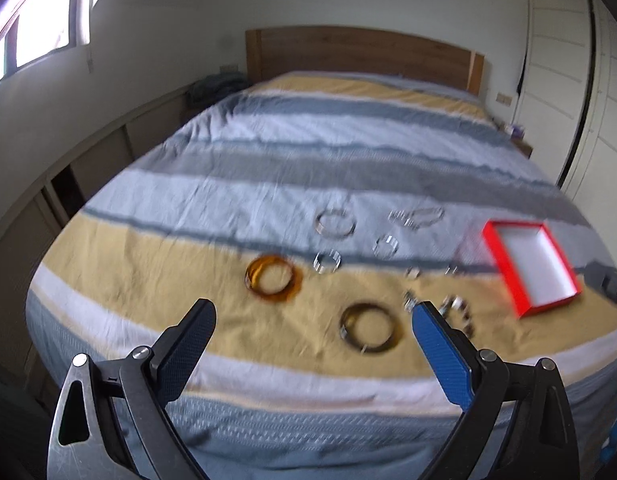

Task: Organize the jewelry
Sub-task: 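Move both tools toward the jewelry on the bed cover, then grasp the dark brown bangle with the left tool while the right tool grasps the beaded bracelet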

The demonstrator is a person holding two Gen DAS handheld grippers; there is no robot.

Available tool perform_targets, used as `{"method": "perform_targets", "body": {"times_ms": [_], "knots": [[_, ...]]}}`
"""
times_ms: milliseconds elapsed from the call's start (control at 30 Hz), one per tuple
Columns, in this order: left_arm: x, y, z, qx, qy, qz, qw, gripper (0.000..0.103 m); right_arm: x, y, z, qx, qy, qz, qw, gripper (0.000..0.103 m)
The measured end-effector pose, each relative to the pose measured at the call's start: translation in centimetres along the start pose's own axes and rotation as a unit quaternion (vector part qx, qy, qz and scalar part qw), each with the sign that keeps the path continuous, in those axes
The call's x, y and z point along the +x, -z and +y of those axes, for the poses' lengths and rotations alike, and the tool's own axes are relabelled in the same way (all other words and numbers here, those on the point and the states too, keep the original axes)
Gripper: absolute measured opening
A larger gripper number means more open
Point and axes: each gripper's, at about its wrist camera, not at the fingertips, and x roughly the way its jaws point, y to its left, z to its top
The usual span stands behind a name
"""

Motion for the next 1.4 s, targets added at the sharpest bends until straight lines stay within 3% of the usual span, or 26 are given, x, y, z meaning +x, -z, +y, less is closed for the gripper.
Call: {"method": "perform_targets", "body": {"times_ms": [367, 633, 767, 900, 1100, 1400], "knots": [[-10.4, -11.4, -1.6, 0.034, 0.008, -0.136, 0.9901, 0.098, -7.4, -9.5, 3.4, -0.031, -0.001, -0.091, 0.995, 0.095], [-19.7, -19.9, -1.7, 0.068, -0.021, -0.230, 0.9705, 0.098, -14.6, -14.7, 6.0, -0.052, 0.014, -0.156, 0.986, 0.094], [-22.0, -21.6, -0.6, 0.070, -0.030, -0.250, 0.9653, 0.098, -16.3, -16.2, 6.9, -0.069, 0.017, -0.173, 0.982, 0.094], [-19.6, -20.6, 0.2, 0.069, -0.031, -0.235, 0.9689, 0.098, -14.5, -15.2, 7.1, -0.066, 0.003, -0.157, 0.985, 0.094], [-12.2, -16.9, 0.8, 0.071, -0.024, -0.182, 0.9804, 0.098, -7.5, -10.9, 5.1, -0.058, -0.004, -0.099, 0.993, 0.095], [0.8, -9.1, 1.6, 0.031, 0.005, -0.060, 0.9977, 0.098, 4.4, -2.2, 0.4, -0.045, 0.015, 0.031, 0.998, 0.095]]}}
